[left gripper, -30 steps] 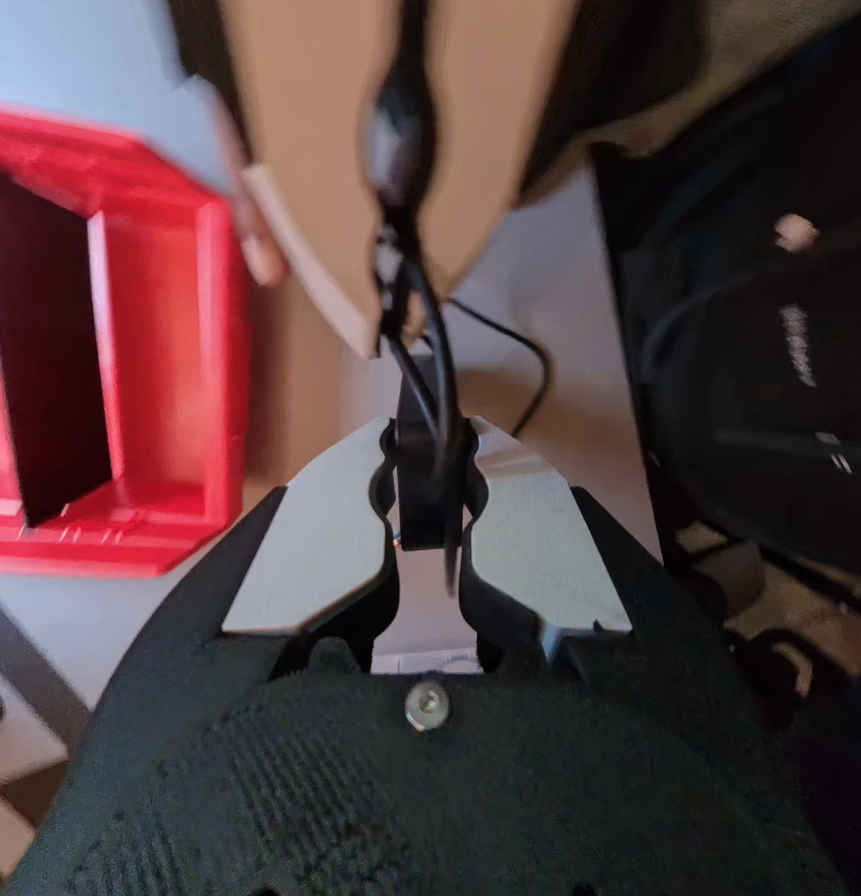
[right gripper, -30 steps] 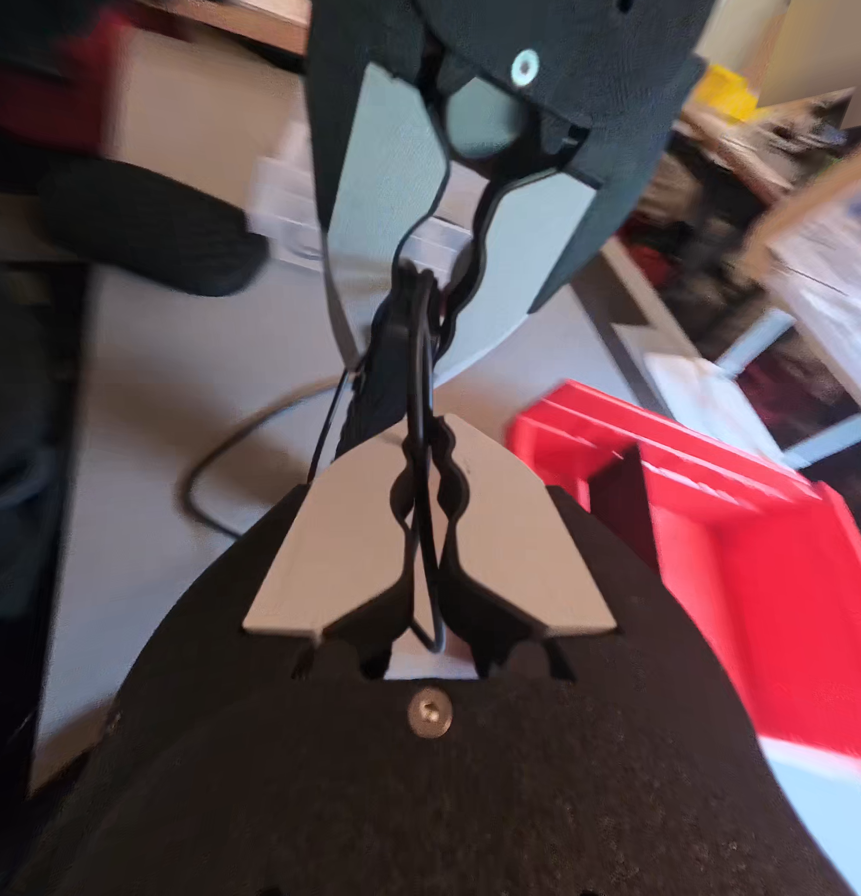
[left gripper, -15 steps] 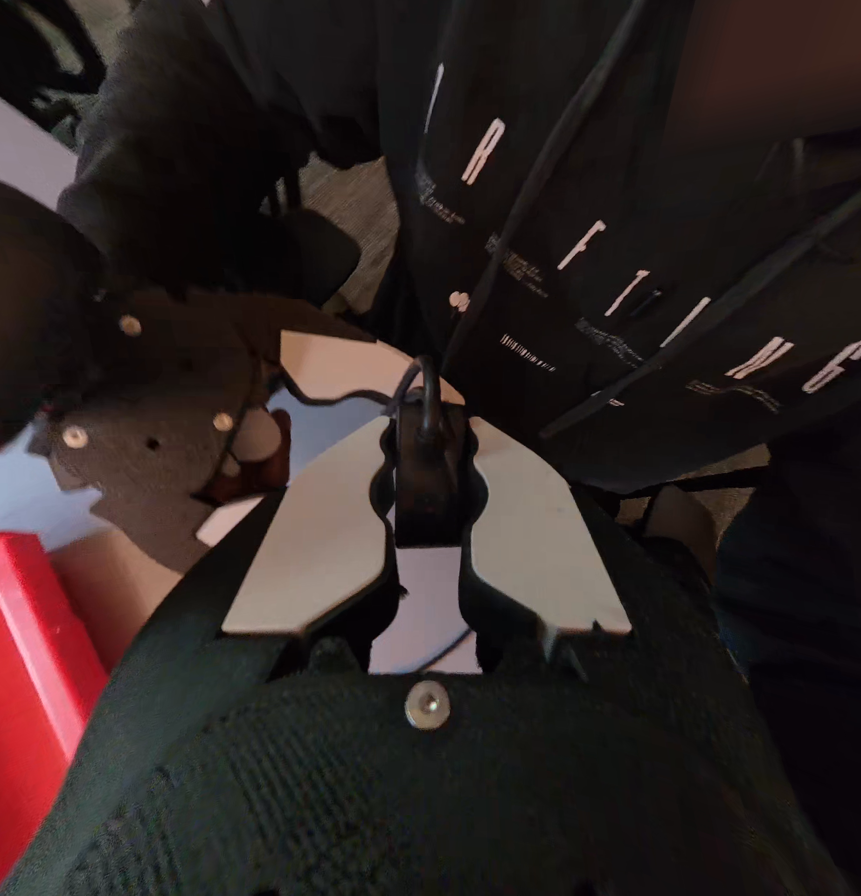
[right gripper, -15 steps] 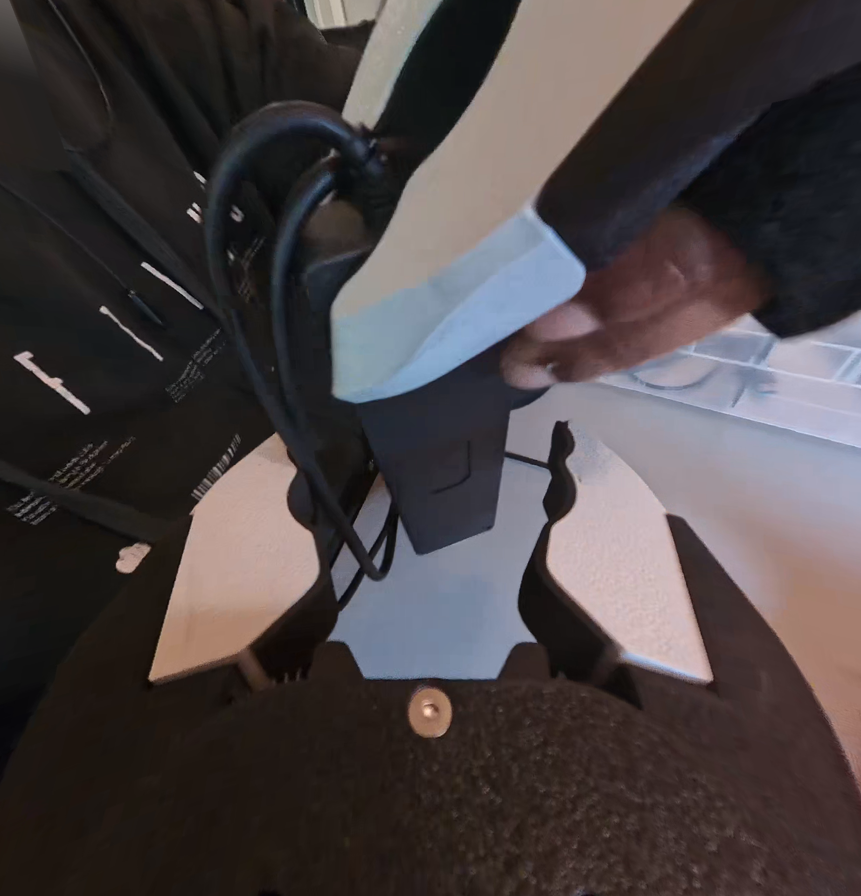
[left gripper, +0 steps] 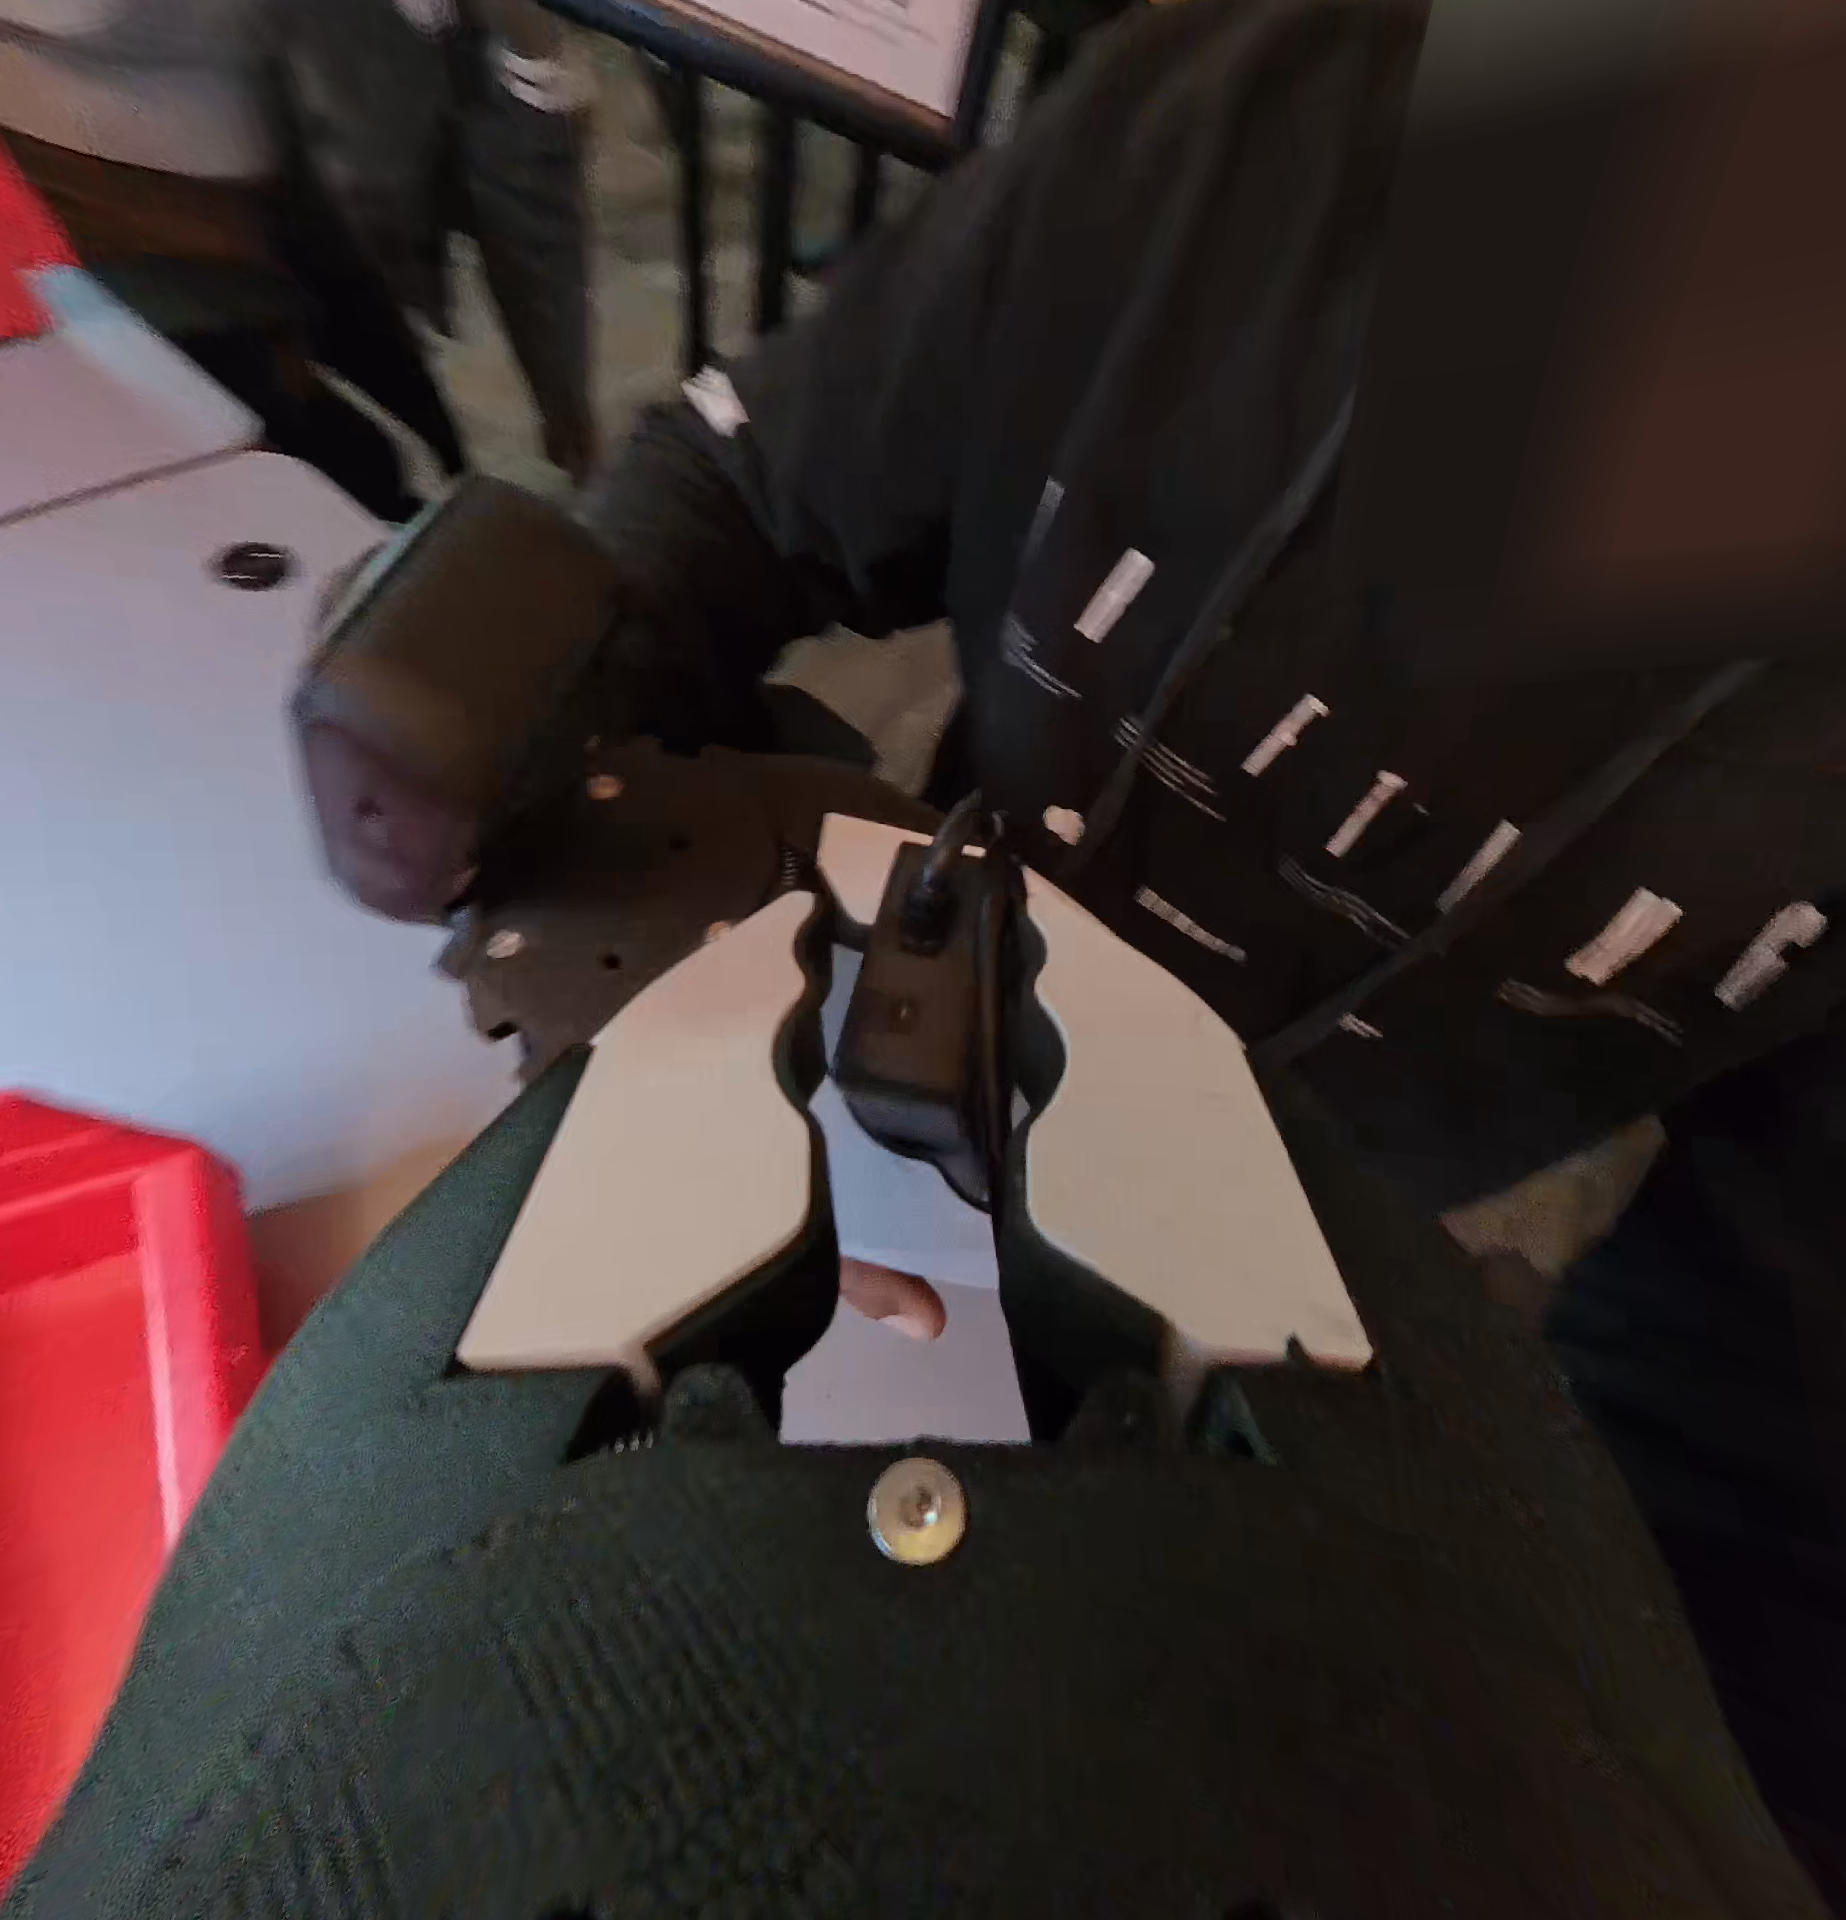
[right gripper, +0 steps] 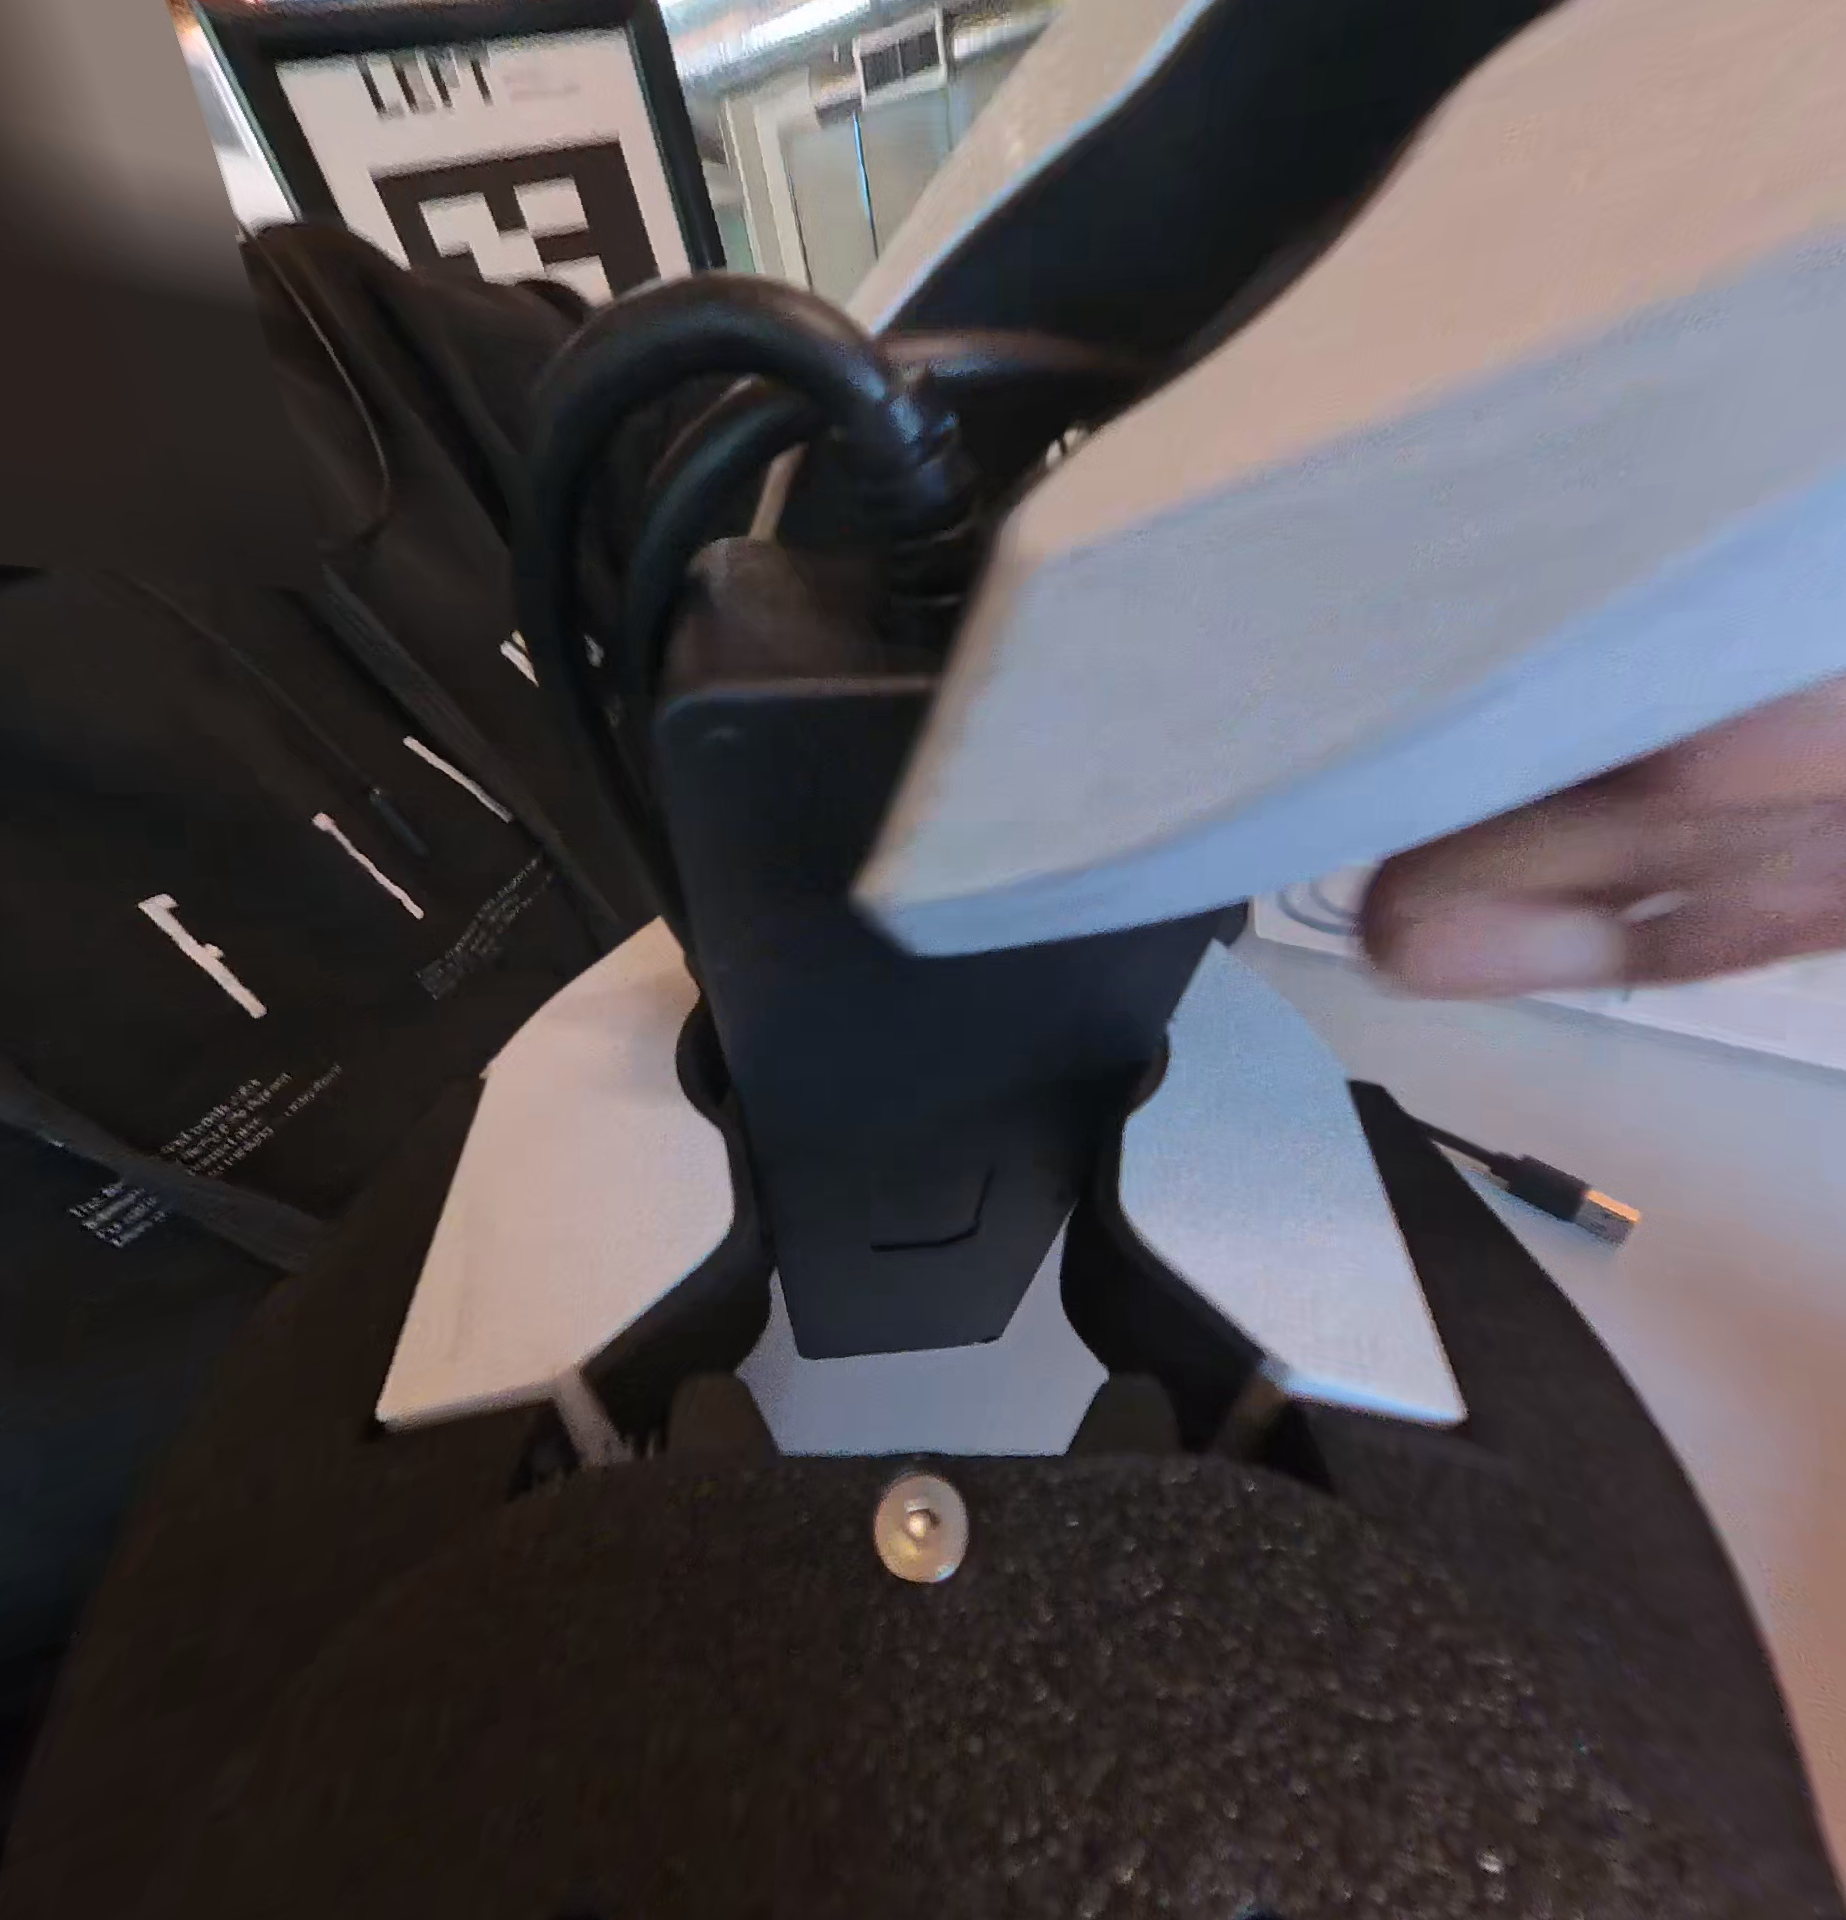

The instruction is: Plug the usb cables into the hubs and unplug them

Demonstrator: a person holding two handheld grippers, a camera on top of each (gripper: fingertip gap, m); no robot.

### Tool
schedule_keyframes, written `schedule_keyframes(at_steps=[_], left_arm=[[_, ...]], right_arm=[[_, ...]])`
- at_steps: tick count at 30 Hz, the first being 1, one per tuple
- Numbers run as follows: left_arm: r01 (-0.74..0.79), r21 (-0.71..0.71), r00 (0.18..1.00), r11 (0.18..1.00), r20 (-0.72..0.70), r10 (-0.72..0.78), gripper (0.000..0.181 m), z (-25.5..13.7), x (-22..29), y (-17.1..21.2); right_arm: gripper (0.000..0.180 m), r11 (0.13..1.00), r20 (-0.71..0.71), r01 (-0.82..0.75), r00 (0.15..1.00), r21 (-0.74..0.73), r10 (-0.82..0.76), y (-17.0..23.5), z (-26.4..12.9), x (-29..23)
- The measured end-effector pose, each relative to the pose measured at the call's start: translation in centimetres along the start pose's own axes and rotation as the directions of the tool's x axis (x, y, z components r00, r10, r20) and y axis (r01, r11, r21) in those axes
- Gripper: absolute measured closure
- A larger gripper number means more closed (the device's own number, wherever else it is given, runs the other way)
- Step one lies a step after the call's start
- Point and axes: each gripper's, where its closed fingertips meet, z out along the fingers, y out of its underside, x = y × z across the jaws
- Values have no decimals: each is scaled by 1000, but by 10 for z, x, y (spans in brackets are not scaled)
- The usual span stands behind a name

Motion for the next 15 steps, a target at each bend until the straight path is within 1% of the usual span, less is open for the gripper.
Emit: schedule_keyframes(at_steps=[1, 2, 4, 6, 7, 9, 12, 13, 15], left_arm=[[20, 38, 997, 999, 71, -23, 143, -8, -8, -1], [32, 79, 989, 996, 142, -43, 145, -18, -14, -2], [14, 197, 949, 980, 307, -75, 143, -52, -20, -8], [-1, 316, 873, 949, 462, -154, 144, -96, -19, -9], [10, 346, 813, 938, 544, -209, 144, -117, -18, -3], [41, 342, 681, 939, 678, -277, 144, -148, -6, 24], [186, 239, 489, 953, 819, -301, 140, -172, 25, 89], [258, 200, 438, 945, 848, -299, 139, -175, 39, 115], [400, 145, 372, 905, 877, -304, 136, -175, 72, 165]], right_arm=[[108, 999, 2, -15, 1000, 35, 15, -2, -3, 1], [108, 998, 0, -26, 1000, 65, 26, -3, -7, 3], [109, 995, -13, -39, 999, 93, 40, -2, -16, 7], [109, 993, -36, -42, 998, 107, 46, -1, -24, 12], [109, 993, -47, -40, 998, 107, 45, -2, -27, 14], [109, 993, -65, -31, 997, 118, 39, -6, -34, 18], [109, 990, -101, -2, 995, 142, 17, -17, -47, 24], [109, 989, -120, 12, 993, 145, 5, -20, -52, 26], [109, 989, -158, 43, 987, 142, -20, -25, -61, 29]])
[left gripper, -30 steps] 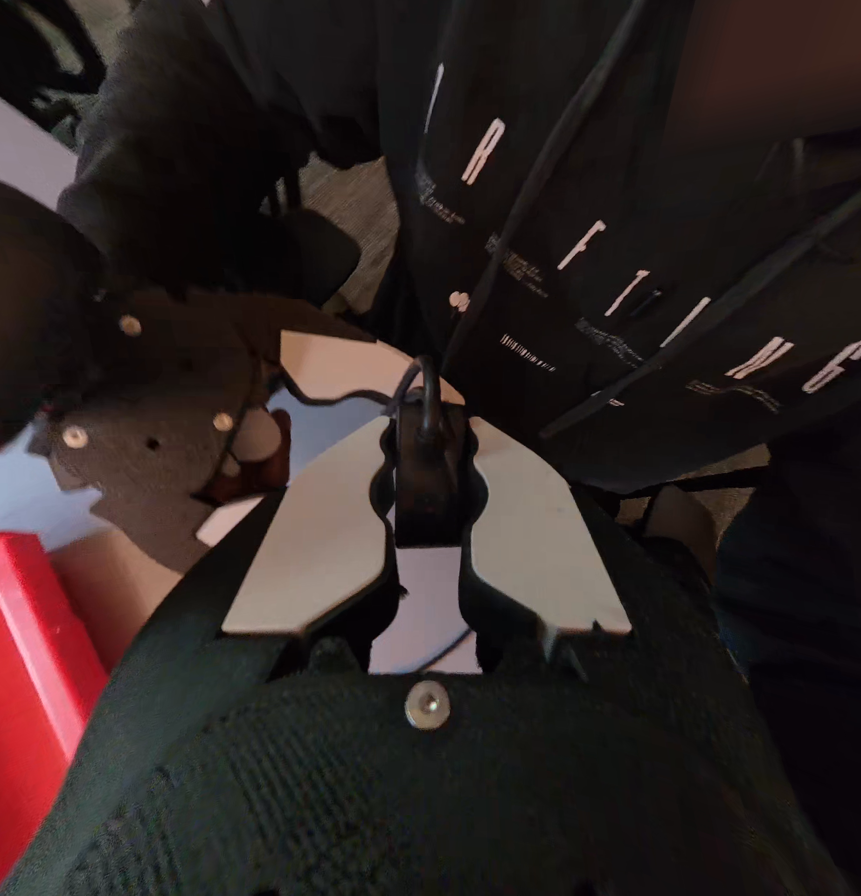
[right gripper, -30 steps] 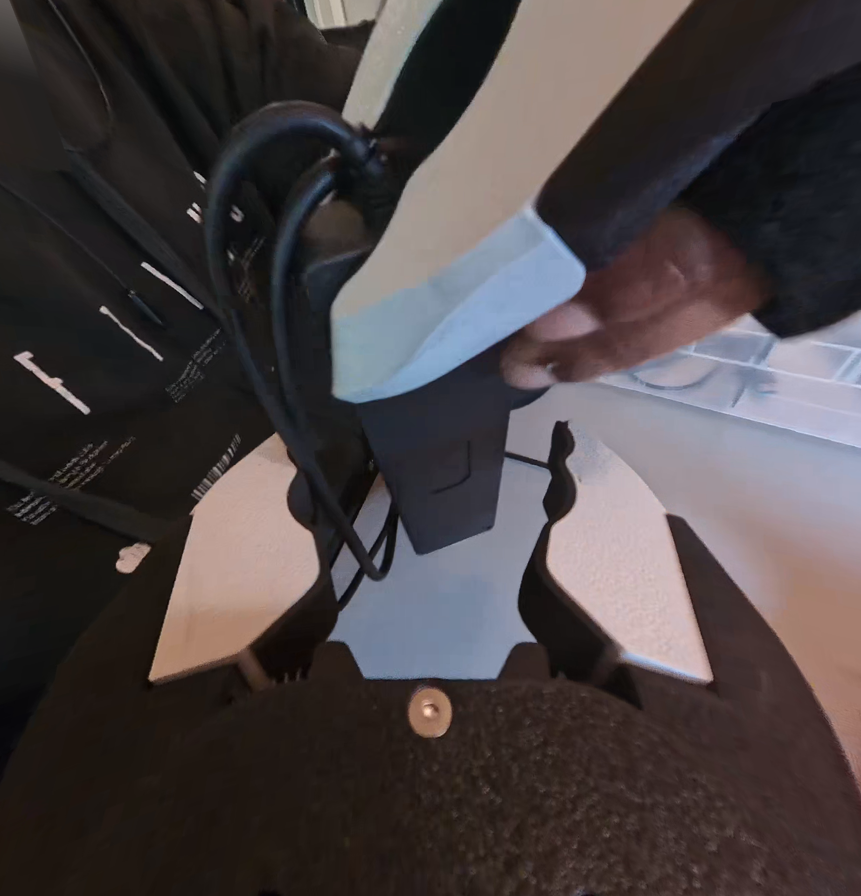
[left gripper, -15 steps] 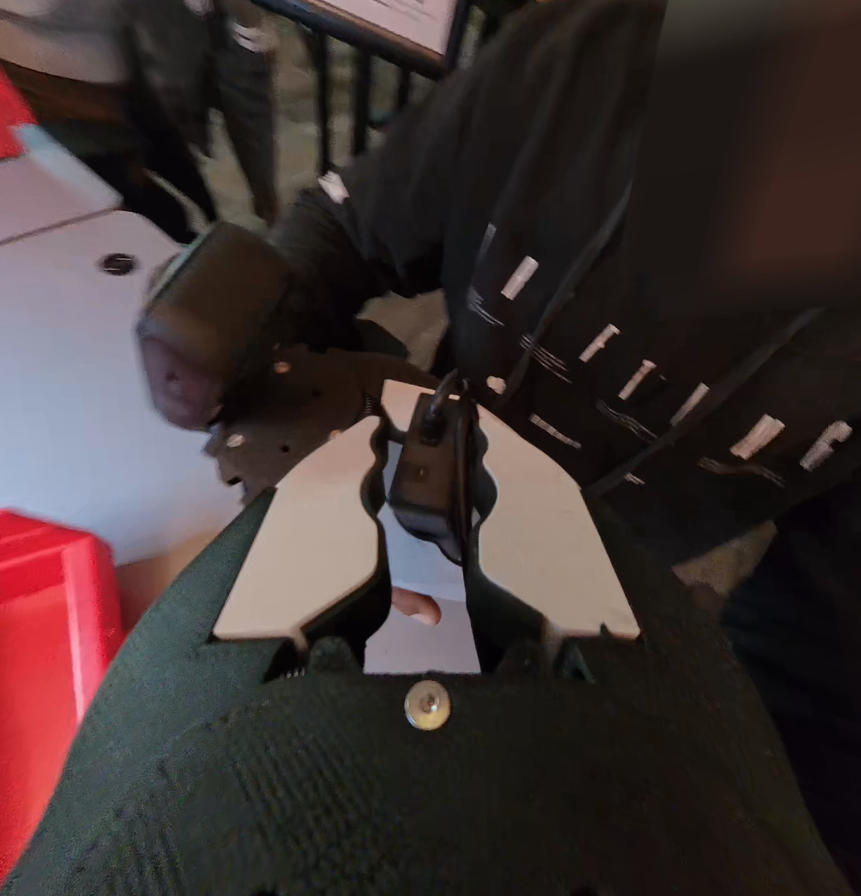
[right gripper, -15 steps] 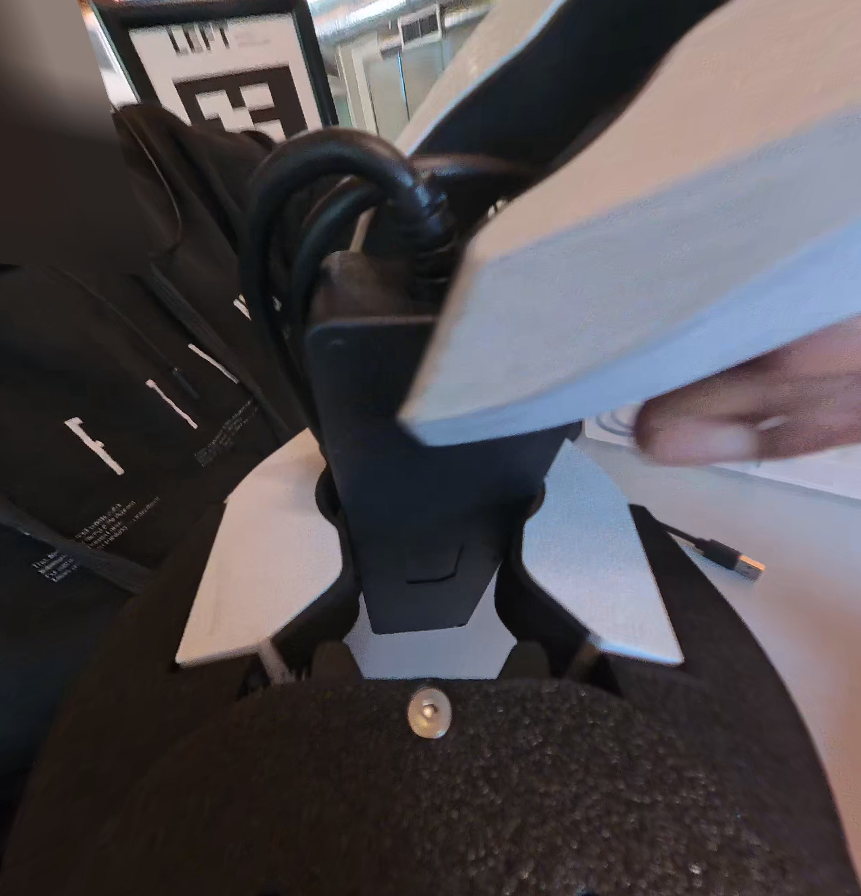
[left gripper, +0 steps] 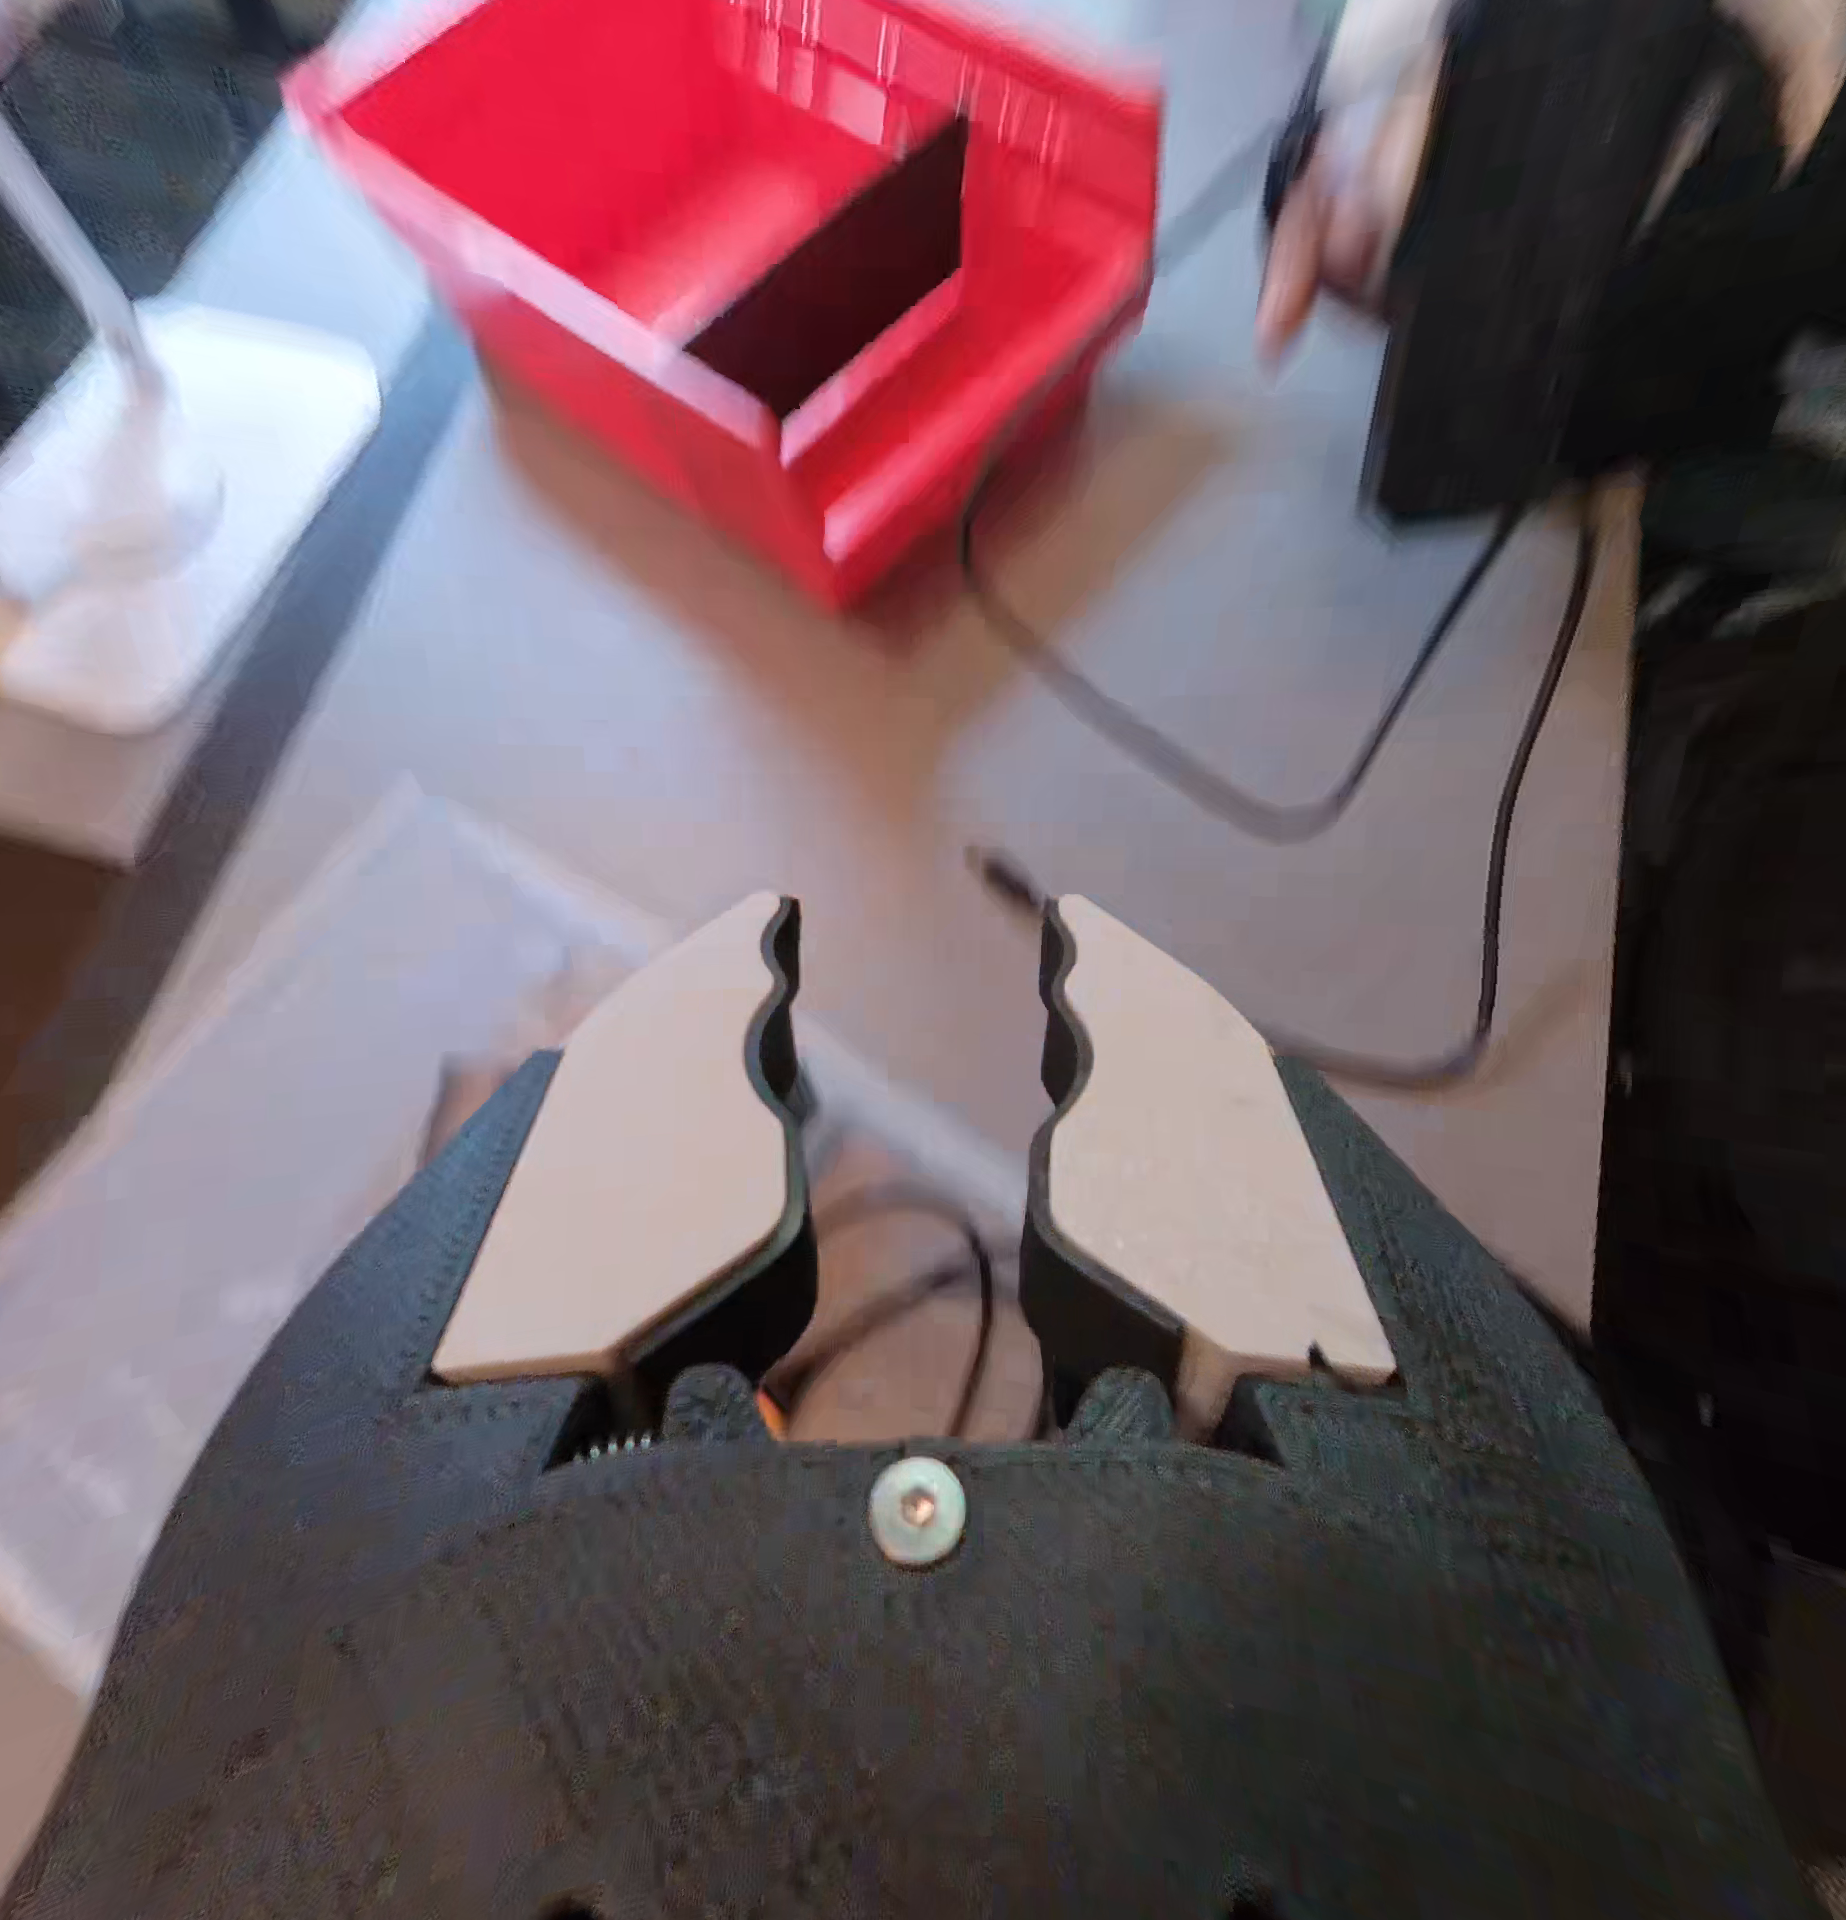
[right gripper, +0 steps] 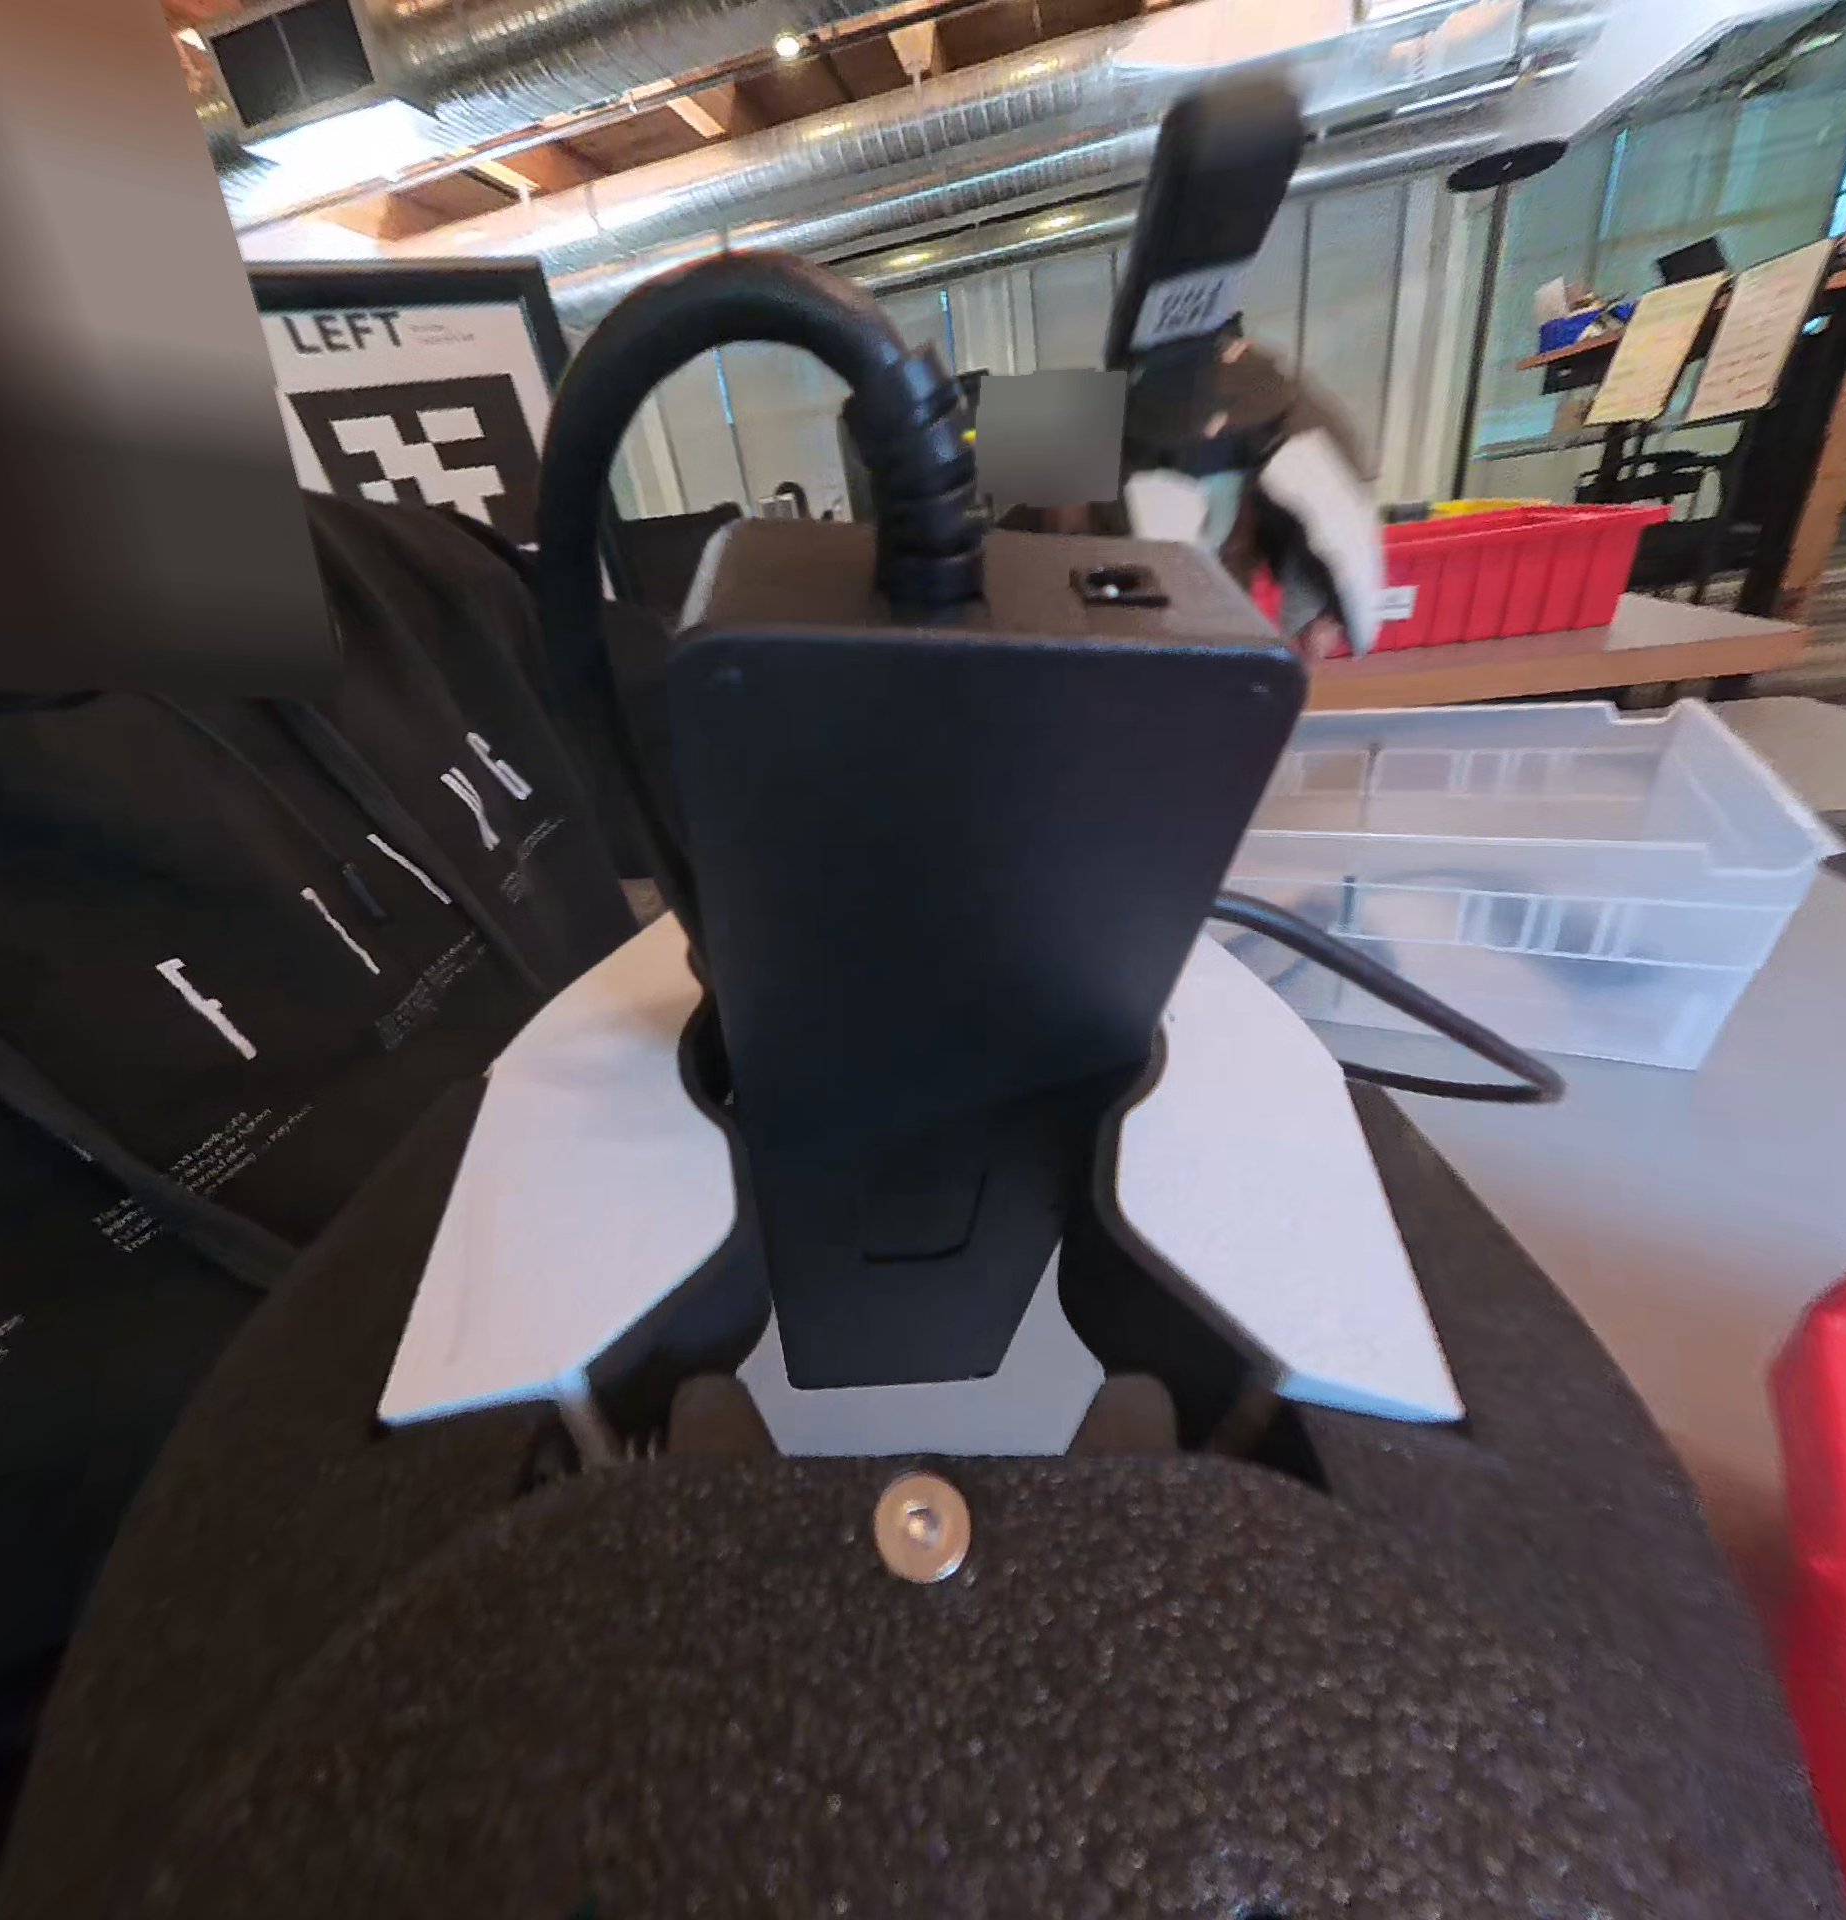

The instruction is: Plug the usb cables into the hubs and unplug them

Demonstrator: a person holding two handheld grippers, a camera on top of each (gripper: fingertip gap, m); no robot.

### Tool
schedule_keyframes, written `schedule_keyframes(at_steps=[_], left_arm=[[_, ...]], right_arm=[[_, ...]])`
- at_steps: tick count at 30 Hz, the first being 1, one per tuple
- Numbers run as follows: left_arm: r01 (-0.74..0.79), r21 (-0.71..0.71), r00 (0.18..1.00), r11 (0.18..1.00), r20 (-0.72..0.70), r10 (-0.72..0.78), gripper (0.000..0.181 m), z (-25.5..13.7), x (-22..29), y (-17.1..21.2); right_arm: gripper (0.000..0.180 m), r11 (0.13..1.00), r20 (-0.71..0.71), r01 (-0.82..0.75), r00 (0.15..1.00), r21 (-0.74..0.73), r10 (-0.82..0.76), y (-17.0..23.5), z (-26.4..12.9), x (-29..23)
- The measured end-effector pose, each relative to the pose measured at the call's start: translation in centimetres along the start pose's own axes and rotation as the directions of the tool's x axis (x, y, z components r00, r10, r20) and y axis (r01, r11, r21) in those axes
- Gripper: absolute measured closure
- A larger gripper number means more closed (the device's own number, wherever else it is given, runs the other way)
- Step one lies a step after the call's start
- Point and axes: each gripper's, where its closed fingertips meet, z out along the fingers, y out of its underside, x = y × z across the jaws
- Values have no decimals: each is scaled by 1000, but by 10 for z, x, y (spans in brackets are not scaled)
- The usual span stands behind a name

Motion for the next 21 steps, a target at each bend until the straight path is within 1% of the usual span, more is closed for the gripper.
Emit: schedule_keyframes(at_steps=[2, 4, 5, 8, 11, 13, 15, 16, 18, 19, 21], left_arm=[[47, -122, 999, 991, 23, -45, 135, -13, 6, 52], [76, -225, 997, 972, 18, -74, 131, -25, 18, 97], [80, -270, 997, 959, 1, -82, 130, -29, 27, 115], [63, -413, 997, 909, -4, -71, 125, -35, 44, 159], [5, -524, 1000, 852, 20, 7, 121, -35, 45, 181], [-25, -570, 999, 821, 15, 40, 119, -32, 44, 188], [-47, -614, 998, 788, -3, 58, 118, -29, 43, 195], [-60, -636, 998, 769, -14, 67, 118, -27, 43, 200], [-85, -691, 995, 718, -22, 97, 120, -26, 38, 211], [-98, -713, 993, 694, -23, 116, 122, -25, 35, 217], [-121, -720, 990, 683, -38, 134, 140, -20, 33, 222]], right_arm=[[109, 997, -63, 54, 996, -54, -57, -2, -8, 7], [109, 972, -131, 120, 980, -202, -148, 6, -17, 16], [109, 947, -141, 142, 972, -289, -189, 12, -21, 18], [109, 811, -135, 158, 951, -563, -279, 33, -37, 22], [109, 627, -120, 109, 942, -772, -312, 45, -61, 26], [110, 505, -128, 55, 938, -862, -322, 48, -80, 29], [110, 455, -138, 40, 926, -889, -351, 41, -91, 32], [110, 453, -148, 43, 914, -891, -377, 35, -93, 34], [110, 490, -172, 73, 882, -869, -438, 19, -95, 38], [110, 524, -194, 90, 865, -847, -462, 9, -95, 40], [110, 628, -238, 156, 835, -762, -496, -11, -89, 42]])
